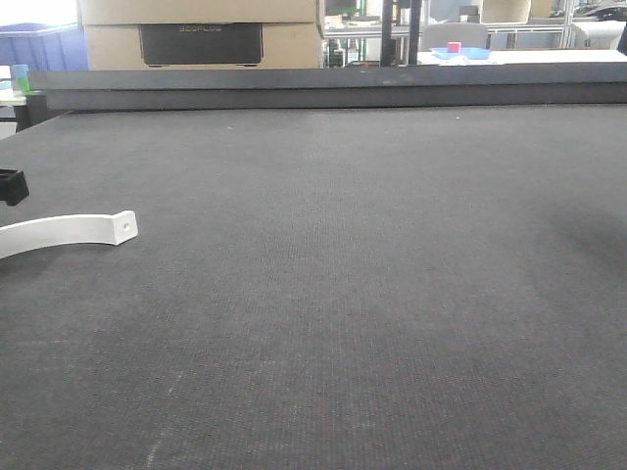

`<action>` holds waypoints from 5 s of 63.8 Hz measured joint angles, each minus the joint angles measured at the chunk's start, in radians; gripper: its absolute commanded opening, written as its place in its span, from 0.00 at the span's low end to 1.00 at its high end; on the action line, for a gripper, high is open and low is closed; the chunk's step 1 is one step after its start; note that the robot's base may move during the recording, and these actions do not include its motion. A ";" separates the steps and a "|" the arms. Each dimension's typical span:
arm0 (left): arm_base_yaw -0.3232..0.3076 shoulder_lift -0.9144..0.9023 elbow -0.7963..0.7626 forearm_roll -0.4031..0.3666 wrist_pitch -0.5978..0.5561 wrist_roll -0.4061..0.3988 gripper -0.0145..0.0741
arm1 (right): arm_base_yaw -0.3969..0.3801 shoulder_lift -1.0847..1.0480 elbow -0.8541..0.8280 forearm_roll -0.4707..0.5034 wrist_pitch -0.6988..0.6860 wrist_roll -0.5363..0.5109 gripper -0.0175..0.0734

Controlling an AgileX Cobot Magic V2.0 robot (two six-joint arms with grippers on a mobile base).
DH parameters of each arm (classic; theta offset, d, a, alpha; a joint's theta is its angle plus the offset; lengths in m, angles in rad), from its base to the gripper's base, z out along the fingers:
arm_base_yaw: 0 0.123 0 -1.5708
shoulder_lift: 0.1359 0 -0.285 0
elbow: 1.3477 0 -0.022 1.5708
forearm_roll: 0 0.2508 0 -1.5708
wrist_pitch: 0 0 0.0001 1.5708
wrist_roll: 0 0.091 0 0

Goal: Grab PVC pipe and place in blue bin

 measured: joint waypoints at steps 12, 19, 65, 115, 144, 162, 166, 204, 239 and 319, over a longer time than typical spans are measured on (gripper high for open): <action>0.000 0.013 -0.011 -0.035 0.011 -0.002 0.16 | 0.000 0.000 0.000 0.000 -0.002 0.000 0.01; 0.000 0.013 -0.011 -0.037 0.011 -0.005 0.04 | 0.000 0.000 0.000 0.000 -0.004 0.000 0.01; -0.099 -0.486 0.000 -0.041 0.047 -0.008 0.04 | 0.000 -0.244 0.000 0.000 -0.069 0.000 0.01; -0.139 -1.186 0.476 -0.047 -0.637 -0.006 0.04 | 0.000 -0.906 0.401 -0.047 -0.564 0.000 0.01; -0.139 -1.217 0.481 -0.027 -0.746 -0.004 0.04 | 0.000 -1.041 0.407 -0.050 -0.680 0.000 0.01; -0.139 -1.217 0.481 0.006 -0.793 -0.004 0.04 | 0.000 -1.041 0.407 -0.051 -0.684 0.000 0.01; -0.139 -1.217 0.481 0.015 -0.791 -0.004 0.04 | 0.000 -1.041 0.407 -0.051 -0.684 0.000 0.01; -0.139 -1.284 0.442 0.055 -0.630 -0.004 0.04 | 0.000 -1.041 0.407 -0.051 -0.684 0.000 0.01; -0.139 -1.359 0.441 0.055 -0.570 -0.049 0.04 | 0.000 -1.041 0.407 -0.051 -0.684 0.000 0.01; -0.139 -1.359 0.441 0.051 -0.570 -0.049 0.04 | 0.000 -1.041 0.407 -0.051 -0.684 0.000 0.01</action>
